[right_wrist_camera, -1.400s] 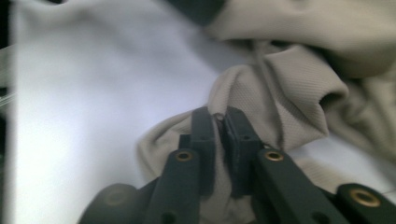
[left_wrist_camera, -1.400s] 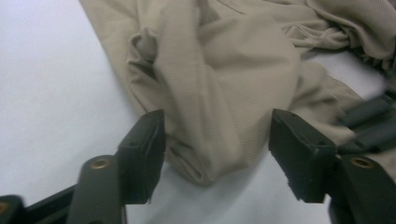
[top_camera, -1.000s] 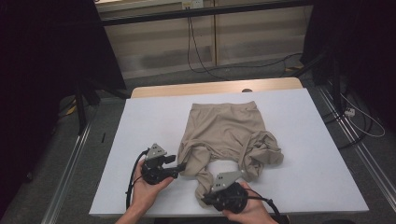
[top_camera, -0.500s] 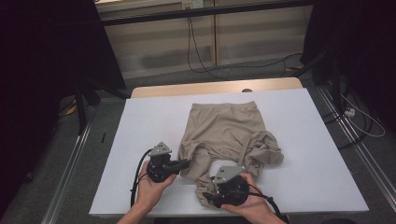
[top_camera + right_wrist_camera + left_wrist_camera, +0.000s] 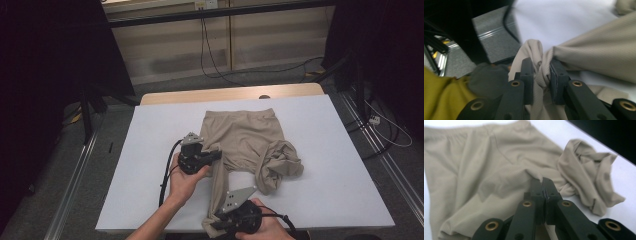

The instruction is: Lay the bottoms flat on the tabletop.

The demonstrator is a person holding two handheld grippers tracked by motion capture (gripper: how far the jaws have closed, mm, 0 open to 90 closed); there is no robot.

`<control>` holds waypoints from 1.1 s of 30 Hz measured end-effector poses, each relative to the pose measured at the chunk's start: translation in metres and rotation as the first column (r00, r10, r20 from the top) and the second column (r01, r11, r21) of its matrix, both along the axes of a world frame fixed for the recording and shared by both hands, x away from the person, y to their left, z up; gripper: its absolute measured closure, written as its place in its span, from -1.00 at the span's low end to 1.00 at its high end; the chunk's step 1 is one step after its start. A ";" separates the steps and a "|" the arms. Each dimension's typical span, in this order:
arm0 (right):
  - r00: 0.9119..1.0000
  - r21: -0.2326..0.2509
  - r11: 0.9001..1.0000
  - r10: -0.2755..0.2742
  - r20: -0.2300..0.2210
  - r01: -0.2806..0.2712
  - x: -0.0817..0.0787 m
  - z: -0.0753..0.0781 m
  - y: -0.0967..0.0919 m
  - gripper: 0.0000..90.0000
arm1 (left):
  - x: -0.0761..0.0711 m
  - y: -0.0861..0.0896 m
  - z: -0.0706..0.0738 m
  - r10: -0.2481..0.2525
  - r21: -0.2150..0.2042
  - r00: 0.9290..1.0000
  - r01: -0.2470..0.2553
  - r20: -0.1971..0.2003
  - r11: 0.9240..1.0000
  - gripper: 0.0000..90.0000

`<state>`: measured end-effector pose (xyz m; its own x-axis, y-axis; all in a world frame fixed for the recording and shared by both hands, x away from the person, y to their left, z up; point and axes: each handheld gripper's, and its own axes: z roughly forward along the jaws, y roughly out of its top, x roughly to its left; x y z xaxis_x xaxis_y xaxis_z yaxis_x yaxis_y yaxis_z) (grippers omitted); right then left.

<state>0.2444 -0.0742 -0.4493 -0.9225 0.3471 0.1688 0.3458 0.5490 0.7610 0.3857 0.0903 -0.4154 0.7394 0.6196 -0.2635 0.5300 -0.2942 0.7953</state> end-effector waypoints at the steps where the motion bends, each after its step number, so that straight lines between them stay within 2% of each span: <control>1: 1.000 0.001 1.000 -0.011 0.001 0.011 -0.001 0.001 -0.001 0.64 | -0.001 -0.001 -0.004 0.000 0.007 1.000 0.000 -0.005 1.000 0.96; 2: 1.000 0.007 1.000 -0.025 -0.003 0.025 0.000 0.001 -0.002 0.55 | -0.002 -0.001 -0.007 -0.002 0.007 1.000 0.002 -0.018 1.000 0.94; 3: 0.999 -0.002 0.999 -0.048 0.009 0.048 0.003 0.001 -0.005 0.36 | -0.002 -0.001 -0.009 0.009 0.012 1.000 -0.009 -0.019 1.000 0.81; 4: 0.996 -0.026 0.996 -0.080 0.044 0.081 0.005 0.000 -0.006 0.10 | -0.004 -0.001 -0.009 0.016 0.021 1.000 -0.016 -0.019 1.000 0.54; 5: 0.993 -0.037 0.993 -0.106 0.057 0.108 0.008 0.000 -0.009 -0.09 | -0.004 0.002 -0.008 0.011 0.035 1.000 -0.011 -0.002 0.999 0.46; 6: 0.991 -0.028 0.992 -0.123 0.046 0.124 0.012 0.001 -0.012 -0.18 | -0.006 0.005 -0.006 0.014 0.028 1.000 -0.015 0.013 0.999 0.41; 8: 0.988 -0.006 0.989 -0.147 0.046 0.148 0.017 0.006 -0.017 -0.30 | -0.008 0.014 -0.001 0.039 0.025 0.999 -0.040 0.029 0.999 0.14; 10: 0.984 0.020 0.986 -0.166 0.057 0.166 0.020 0.014 -0.020 -0.29 | -0.013 0.026 0.004 0.068 0.032 0.997 -0.069 0.040 0.997 -0.16; 11: 0.983 0.032 0.985 -0.173 0.058 0.172 0.021 0.018 -0.021 -0.25 | -0.016 0.034 0.005 0.071 0.026 0.997 -0.073 0.043 0.997 -0.21; 13: 0.983 0.059 0.984 -0.172 0.061 0.169 0.026 0.024 -0.020 0.08 | -0.025 0.049 0.005 0.093 0.030 0.994 -0.095 0.066 0.995 -0.28; 14: 0.983 0.060 0.984 -0.170 0.066 0.166 0.029 0.026 -0.017 0.26 | -0.028 0.056 0.003 0.110 0.032 0.991 -0.113 0.081 0.993 -0.34; 16: 0.981 0.028 0.984 -0.177 0.084 0.175 0.036 0.024 -0.007 0.36 | -0.033 0.070 -0.002 0.149 0.032 0.984 -0.152 0.094 0.988 -0.42; 17: 0.983 0.007 0.986 -0.165 0.084 0.165 0.040 0.021 -0.001 0.39 | -0.034 0.075 -0.005 0.165 0.035 0.981 -0.170 0.103 0.985 -0.42; 19: 0.981 -0.041 0.985 -0.165 0.097 0.170 0.048 0.012 0.014 0.32 | -0.034 0.084 -0.008 0.185 0.044 0.978 -0.190 0.101 0.981 -0.46; 21: 0.982 -0.046 0.983 -0.171 0.082 0.175 0.057 0.004 0.024 0.16 | -0.033 0.088 -0.010 0.214 0.037 0.971 -0.219 0.105 0.975 -0.46; 23: 0.980 -0.070 0.980 -0.181 0.087 0.187 0.062 -0.003 0.032 0.07 | -0.032 0.089 -0.010 0.210 0.037 0.973 -0.214 0.096 0.976 -0.47; 24: 0.979 -0.100 0.977 -0.179 0.101 0.189 0.062 -0.006 0.034 0.08 | -0.032 0.088 -0.010 0.208 0.039 0.973 -0.213 0.101 0.976 -0.47; 25: 0.976 -0.126 0.972 -0.181 0.123 0.196 0.061 -0.009 0.036 0.18 | -0.032 0.086 -0.011 0.201 0.050 0.974 -0.208 0.108 0.977 -0.47; 26: 0.972 -0.125 0.971 -0.188 0.143 0.206 0.059 -0.013 0.035 0.29 | -0.033 0.085 -0.012 0.196 0.055 0.975 -0.203 0.106 0.978 -0.47; 27: 0.969 -0.120 0.969 -0.196 0.148 0.214 0.057 -0.013 0.033 0.53 | -0.034 0.083 -0.012 0.190 0.060 0.976 -0.197 0.106 0.979 -0.47; 28: 0.973 -0.124 0.971 -0.185 0.136 0.202 0.056 -0.011 0.029 0.82 | -0.035 0.082 -0.013 0.186 0.062 0.977 -0.194 0.107 0.979 -0.47; 30: 0.972 -0.088 0.974 -0.199 0.126 0.211 0.052 -0.006 0.018 0.97 | -0.037 0.079 -0.014 0.174 0.067 0.979 -0.181 0.109 0.981 -0.47; 33: 0.970 -0.049 0.975 -0.208 0.127 0.215 0.044 0.005 -0.002 0.99 | -0.040 0.075 -0.015 0.154 0.074 0.982 -0.163 0.109 0.984 -0.44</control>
